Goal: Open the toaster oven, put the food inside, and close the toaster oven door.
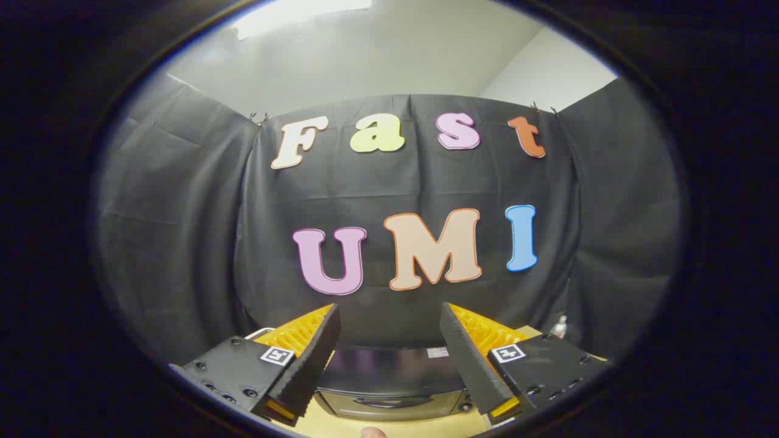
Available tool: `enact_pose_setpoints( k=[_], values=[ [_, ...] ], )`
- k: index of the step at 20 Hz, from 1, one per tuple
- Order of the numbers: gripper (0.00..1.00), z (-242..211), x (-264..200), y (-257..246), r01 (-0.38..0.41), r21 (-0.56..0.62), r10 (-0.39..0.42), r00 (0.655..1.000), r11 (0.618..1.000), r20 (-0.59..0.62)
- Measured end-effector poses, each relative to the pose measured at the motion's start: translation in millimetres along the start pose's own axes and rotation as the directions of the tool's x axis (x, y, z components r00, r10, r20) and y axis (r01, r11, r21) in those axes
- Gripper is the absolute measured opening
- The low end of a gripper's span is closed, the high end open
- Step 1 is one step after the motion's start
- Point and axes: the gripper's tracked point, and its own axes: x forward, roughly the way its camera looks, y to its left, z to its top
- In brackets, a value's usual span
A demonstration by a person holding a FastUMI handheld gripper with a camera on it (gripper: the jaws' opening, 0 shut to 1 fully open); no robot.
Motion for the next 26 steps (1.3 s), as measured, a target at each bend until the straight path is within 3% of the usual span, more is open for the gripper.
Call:
enact_pose_setpoints(
  k=[10, 17, 26],
  values=[
    [1.0, -9, 7, -17, 0.045, -0.035, -0.046, 0.999, 0.998, -0.026],
    [1.0, -30, 20, -21, 0.055, 0.002, -0.054, 0.997, 0.999, -0.047],
    [1.0, -131, 51, -15, 0.062, -0.043, -0.066, 0.991, 0.997, -0.12]
  ],
)
